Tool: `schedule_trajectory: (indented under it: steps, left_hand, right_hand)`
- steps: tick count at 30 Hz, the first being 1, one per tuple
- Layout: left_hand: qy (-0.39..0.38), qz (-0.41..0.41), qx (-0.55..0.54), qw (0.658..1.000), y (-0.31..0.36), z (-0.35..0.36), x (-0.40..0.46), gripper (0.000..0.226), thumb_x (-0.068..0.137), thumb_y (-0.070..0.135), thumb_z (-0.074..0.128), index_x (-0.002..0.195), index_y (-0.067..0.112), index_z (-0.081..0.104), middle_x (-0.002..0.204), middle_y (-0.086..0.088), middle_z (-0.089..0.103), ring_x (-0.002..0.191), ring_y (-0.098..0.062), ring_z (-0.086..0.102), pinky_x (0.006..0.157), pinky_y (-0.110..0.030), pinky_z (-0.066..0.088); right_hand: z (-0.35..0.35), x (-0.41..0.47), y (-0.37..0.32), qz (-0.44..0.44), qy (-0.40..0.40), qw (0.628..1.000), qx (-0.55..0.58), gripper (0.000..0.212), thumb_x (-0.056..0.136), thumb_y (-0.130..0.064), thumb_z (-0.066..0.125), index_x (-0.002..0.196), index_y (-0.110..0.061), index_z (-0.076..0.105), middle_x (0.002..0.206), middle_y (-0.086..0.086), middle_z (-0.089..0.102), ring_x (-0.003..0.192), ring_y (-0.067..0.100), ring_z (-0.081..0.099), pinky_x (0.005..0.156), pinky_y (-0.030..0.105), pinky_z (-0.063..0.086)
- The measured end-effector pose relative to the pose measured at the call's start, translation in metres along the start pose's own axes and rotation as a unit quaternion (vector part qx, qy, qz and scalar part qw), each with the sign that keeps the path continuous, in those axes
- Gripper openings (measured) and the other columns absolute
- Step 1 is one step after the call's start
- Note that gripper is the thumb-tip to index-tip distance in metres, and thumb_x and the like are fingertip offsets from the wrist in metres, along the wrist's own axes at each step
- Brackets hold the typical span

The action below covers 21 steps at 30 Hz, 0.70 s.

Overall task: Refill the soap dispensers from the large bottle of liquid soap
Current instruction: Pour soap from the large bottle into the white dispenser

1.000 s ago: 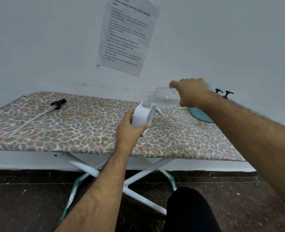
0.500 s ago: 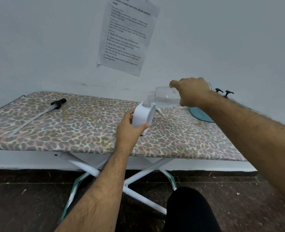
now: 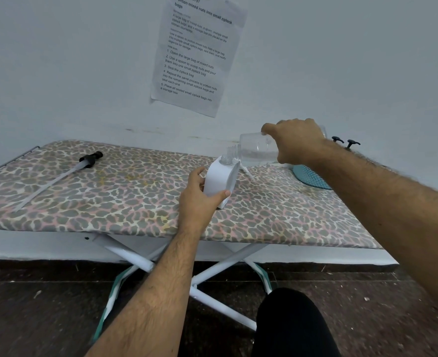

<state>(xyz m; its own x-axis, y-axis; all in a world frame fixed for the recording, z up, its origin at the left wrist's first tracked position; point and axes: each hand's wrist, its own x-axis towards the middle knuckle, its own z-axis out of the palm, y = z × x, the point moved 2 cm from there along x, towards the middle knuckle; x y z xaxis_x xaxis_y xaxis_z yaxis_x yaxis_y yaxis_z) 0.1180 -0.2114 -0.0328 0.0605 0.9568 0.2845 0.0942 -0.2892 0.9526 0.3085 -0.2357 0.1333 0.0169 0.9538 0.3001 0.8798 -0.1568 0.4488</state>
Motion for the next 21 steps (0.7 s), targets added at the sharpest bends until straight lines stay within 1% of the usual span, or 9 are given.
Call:
schedule_trajectory:
  steps: [2, 6, 8, 11, 14, 17, 21]
  left_hand:
    - [0.0, 0.003, 0.004, 1.0, 0.0005, 0.0001, 0.0008, 0.089, 0.073, 0.027, 0.086, 0.147, 0.029, 0.035, 0.126, 0.003, 0.06, 0.096, -0.009, 0.059, 0.057, -0.018, 0.054]
    - [-0.003, 0.004, 0.007, 1.0, 0.0005, 0.0004, 0.0015, 0.09, 0.074, 0.028, 0.085, 0.148, 0.029, 0.034, 0.128, 0.002, 0.06, 0.097, -0.009, 0.059, 0.052, -0.011, 0.049]
    - [-0.005, 0.004, 0.009, 1.0, -0.0001, 0.0004, 0.0015, 0.088, 0.074, 0.028, 0.085, 0.147, 0.03, 0.035, 0.128, 0.002, 0.061, 0.095, -0.007, 0.059, 0.052, -0.011, 0.049]
    - [-0.009, 0.008, 0.01, 1.0, -0.0002, 0.0004, 0.0007, 0.081, 0.075, 0.028, 0.084, 0.144, 0.031, 0.04, 0.126, 0.003, 0.061, 0.086, 0.003, 0.056, 0.05, -0.012, 0.049]
    - [-0.011, 0.012, 0.004, 1.0, -0.0002, 0.001, 0.0002, 0.076, 0.076, 0.026, 0.084, 0.141, 0.032, 0.045, 0.124, 0.005, 0.061, 0.088, 0.0, 0.056, 0.049, -0.01, 0.049]
    - [-0.011, 0.015, 0.002, 1.0, -0.0005, 0.0012, 0.0001, 0.074, 0.076, 0.026, 0.084, 0.14, 0.031, 0.047, 0.123, 0.006, 0.061, 0.086, 0.003, 0.056, 0.049, -0.011, 0.05]
    - [-0.012, 0.015, -0.002, 1.0, -0.0009, 0.0012, 0.0002, 0.073, 0.076, 0.025, 0.084, 0.14, 0.03, 0.047, 0.122, 0.005, 0.06, 0.085, 0.002, 0.056, 0.049, -0.011, 0.05]
  right_hand:
    - [-0.0004, 0.0006, 0.0003, -0.001, 0.0, 1.0, 0.0, 0.064, 0.085, -0.012, 0.065, 0.142, -0.03, 0.041, 0.116, 0.004, 0.063, 0.097, 0.027, 0.061, 0.085, 0.041, 0.042]
    - [-0.0002, 0.0007, 0.0001, -0.001, -0.002, 1.0, -0.001, 0.065, 0.085, -0.013, 0.068, 0.142, -0.03, 0.041, 0.115, 0.003, 0.064, 0.095, 0.026, 0.061, 0.086, 0.041, 0.043]
    - [-0.0004, 0.0007, 0.0, -0.002, -0.003, 1.0, -0.001, 0.065, 0.085, -0.014, 0.068, 0.142, -0.03, 0.041, 0.116, 0.004, 0.064, 0.096, 0.026, 0.061, 0.086, 0.041, 0.043]
    - [-0.0007, 0.0007, -0.0003, -0.002, -0.004, 1.0, -0.002, 0.065, 0.085, -0.014, 0.068, 0.142, -0.03, 0.041, 0.116, 0.003, 0.064, 0.096, 0.025, 0.061, 0.086, 0.041, 0.043]
    - [-0.0012, 0.0009, 0.0004, -0.002, -0.005, 1.0, -0.003, 0.065, 0.085, -0.014, 0.068, 0.142, -0.029, 0.041, 0.115, 0.003, 0.063, 0.095, 0.025, 0.061, 0.086, 0.041, 0.043]
    - [-0.0014, 0.0014, 0.0016, -0.001, -0.006, 1.0, -0.004, 0.065, 0.085, -0.014, 0.067, 0.142, -0.03, 0.041, 0.116, 0.003, 0.063, 0.097, 0.026, 0.061, 0.085, 0.041, 0.042]
    - [-0.0016, 0.0023, 0.0035, 0.001, -0.009, 1.0, -0.005, 0.065, 0.084, -0.015, 0.067, 0.141, -0.031, 0.041, 0.116, 0.003, 0.062, 0.098, 0.027, 0.061, 0.084, 0.04, 0.041]
